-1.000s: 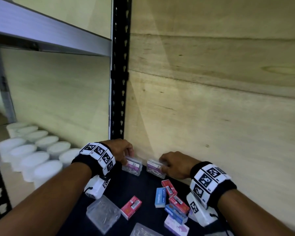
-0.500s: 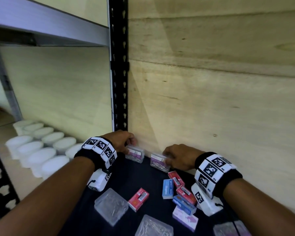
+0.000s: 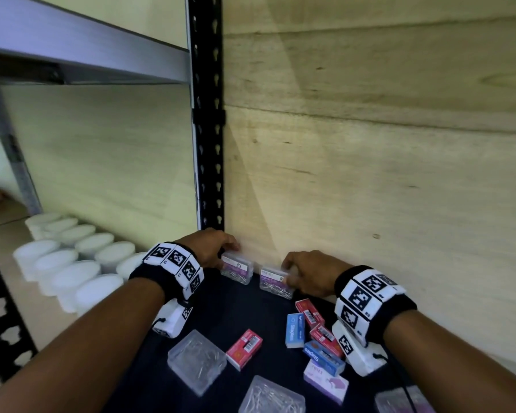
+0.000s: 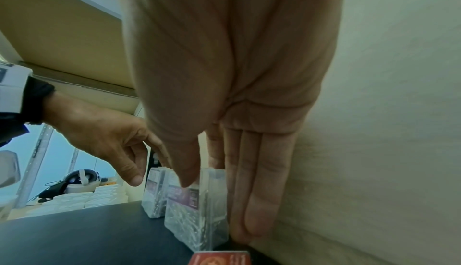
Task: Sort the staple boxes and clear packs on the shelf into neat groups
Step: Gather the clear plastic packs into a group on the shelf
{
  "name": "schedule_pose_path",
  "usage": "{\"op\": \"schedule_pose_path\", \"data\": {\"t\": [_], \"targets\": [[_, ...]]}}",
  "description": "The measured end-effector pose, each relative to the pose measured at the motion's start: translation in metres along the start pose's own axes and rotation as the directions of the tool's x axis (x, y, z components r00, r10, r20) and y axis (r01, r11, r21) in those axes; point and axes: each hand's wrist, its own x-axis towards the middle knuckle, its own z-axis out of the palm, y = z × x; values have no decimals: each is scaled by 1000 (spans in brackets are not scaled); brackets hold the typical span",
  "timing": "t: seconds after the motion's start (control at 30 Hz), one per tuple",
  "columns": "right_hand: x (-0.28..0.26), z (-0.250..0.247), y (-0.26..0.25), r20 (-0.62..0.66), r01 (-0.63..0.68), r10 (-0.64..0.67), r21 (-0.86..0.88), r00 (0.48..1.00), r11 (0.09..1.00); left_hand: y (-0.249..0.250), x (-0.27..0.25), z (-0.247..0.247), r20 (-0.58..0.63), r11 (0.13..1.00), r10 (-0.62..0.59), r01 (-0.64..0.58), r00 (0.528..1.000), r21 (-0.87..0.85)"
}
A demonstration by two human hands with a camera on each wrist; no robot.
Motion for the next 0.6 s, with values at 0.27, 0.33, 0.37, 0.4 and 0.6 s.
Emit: {"op": "schedule_pose_path", "data": {"t": [0.27, 0.33, 0.37, 0.4, 0.6], "targets": [[-15, -7, -2, -2, -11, 11, -48, 1000, 999, 7, -26, -18, 45, 998, -59, 58, 997, 23], [-22, -11, 0, -3, -22, 21, -73, 1000, 997, 11, -35, -23, 98, 998, -60, 59, 993, 17], [-27, -13, 1, 1, -29, 29, -87, 1000, 996, 14, -40, -25, 134, 998, -64, 63, 989, 11], [-31, -15, 3, 5, -36, 37, -103, 999, 994, 17, -44, -26, 170, 997, -70, 71, 983, 3], [-64, -18, 13, 63, -100, 111, -155, 992, 983, 26, -74, -21, 278, 986, -146, 164, 949, -42]]}}
